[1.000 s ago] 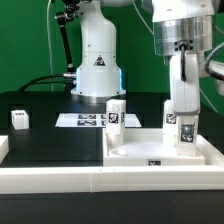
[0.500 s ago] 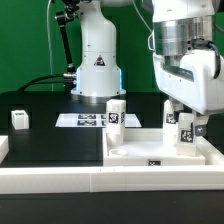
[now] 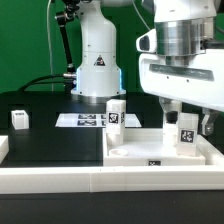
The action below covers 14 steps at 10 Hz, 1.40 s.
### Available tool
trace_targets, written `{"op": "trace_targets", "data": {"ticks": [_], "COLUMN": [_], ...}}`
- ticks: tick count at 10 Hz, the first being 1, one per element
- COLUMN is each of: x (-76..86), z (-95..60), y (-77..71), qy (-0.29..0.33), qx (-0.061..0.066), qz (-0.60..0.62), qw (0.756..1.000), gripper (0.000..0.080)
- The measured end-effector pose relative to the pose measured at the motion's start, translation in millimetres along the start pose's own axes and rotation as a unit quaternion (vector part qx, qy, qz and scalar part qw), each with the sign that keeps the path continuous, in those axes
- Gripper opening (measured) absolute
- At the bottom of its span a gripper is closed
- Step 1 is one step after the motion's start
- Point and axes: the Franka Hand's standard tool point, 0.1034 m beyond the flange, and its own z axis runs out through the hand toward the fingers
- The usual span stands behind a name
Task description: Assemble square table
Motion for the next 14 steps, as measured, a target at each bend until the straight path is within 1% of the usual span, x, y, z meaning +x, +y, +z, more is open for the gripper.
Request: {"op": "trace_targets", "data": {"ticks": [2,4,5,7,8,9,10,11,12,13,14], "x": [0.5,-1.2,-1.1,-2.0,-1.3,0.5,1.8,2.2,2.1,2.1,2.0], "z": [0.1,0.6,0.5,0.9,0.8,0.6,0.4,0.4,0.5,0.5,0.5], "y": [1.3,0.7,0.7,0.7,1.1,1.8,2.2,2.4,2.4,2.4,2.4], "qy": [0.008,0.008,0.008,0.011,0.012,0.012,0.011,0.011,0.011,0.011,0.011], "qx": [-0.01,-0.011,-0.012,-0.017,-0.021,-0.021,-0.021,-0.021,-0.021,-0.021,-0.021], "qz": [-0.107,-0.169,-0.21,-0.293,-0.334,-0.372,-0.385,-0.391,-0.391,-0.389,-0.377], "qw": [0.994,0.985,0.978,0.956,0.942,0.928,0.922,0.92,0.92,0.921,0.926], "gripper": [0.0649,0.0649,0.0649,0.0649,0.0649,0.0649,0.0649,0.0513,0.0513,0.0374,0.0288]}}
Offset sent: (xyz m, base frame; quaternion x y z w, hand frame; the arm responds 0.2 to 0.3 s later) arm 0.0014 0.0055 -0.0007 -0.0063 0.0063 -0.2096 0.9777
